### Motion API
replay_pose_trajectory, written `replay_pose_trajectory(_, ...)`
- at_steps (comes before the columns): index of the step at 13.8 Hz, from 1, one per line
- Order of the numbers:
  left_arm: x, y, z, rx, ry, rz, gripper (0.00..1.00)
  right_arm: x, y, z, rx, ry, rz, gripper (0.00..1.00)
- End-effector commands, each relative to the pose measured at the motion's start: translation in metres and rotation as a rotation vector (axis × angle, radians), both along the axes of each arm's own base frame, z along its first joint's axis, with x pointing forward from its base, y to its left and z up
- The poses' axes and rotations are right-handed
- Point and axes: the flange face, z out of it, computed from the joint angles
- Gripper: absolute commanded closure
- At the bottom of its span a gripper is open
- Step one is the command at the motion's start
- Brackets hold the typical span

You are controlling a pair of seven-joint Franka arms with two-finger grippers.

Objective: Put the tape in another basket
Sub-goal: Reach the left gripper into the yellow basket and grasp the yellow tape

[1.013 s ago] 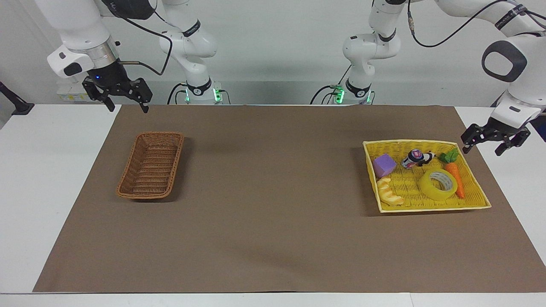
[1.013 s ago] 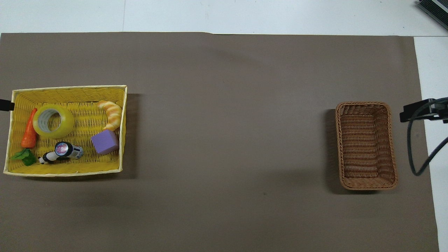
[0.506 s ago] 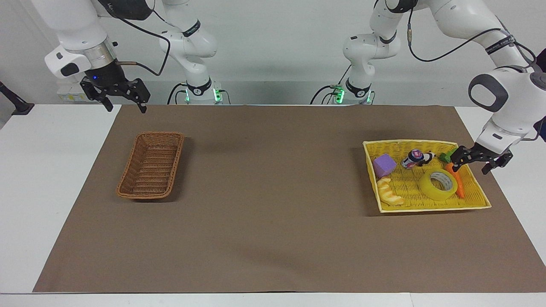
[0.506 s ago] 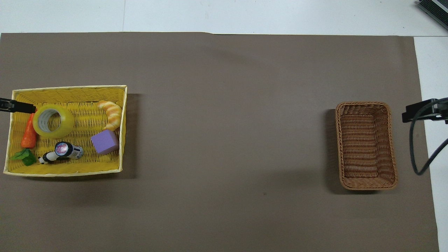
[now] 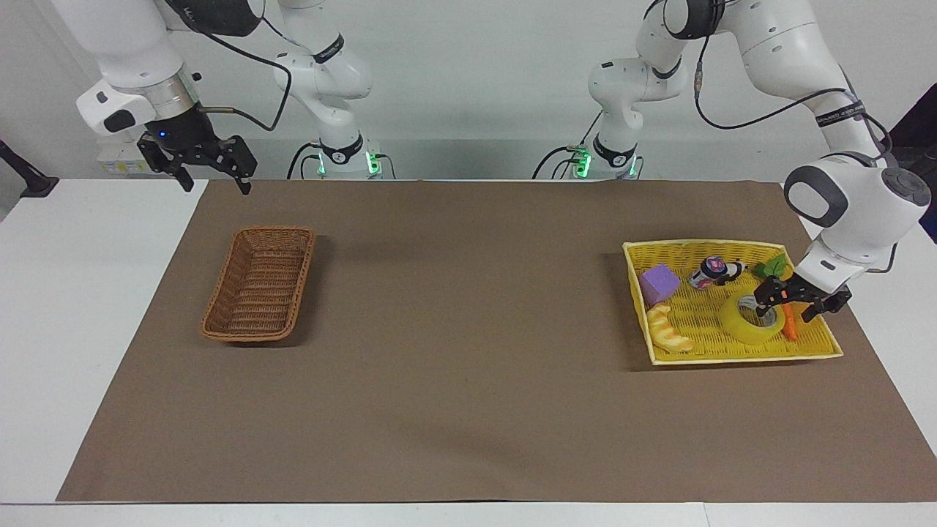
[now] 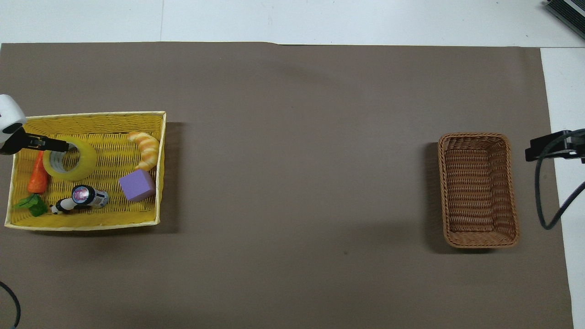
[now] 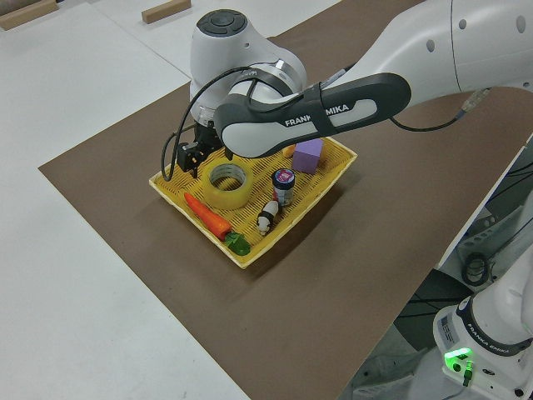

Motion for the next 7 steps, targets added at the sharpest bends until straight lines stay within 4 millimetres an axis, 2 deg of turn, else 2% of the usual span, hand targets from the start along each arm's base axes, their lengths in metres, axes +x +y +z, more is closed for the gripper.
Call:
replay_pose_trajectory(1,-0.003,0.005,-0.016,-0.008,-0.009,-0.015,0.11,-0.010,-0.003,-0.001,0.001,-0.008,0.006,0.00)
replay_pose_trajectory(3,-0.005,0.011,-0.028,-0.009,0.006,-0.023,0.21,-0.013,-0.003,-0.004,0.001,-0.002,0.004,0.00)
replay_pose_trajectory(4,-0.005,0.012,-0.029,-0.011,0.008,-0.024,0.32,-0.014,-0.003,-0.003,0.001,-0.005,0.004,0.00)
replay_pose_trajectory(7,-0.011,0.013,-0.036,-0.017,0.029,-0.047,0.85,-0.014,-0.003,-0.006,0.003,0.000,0.004,0.00)
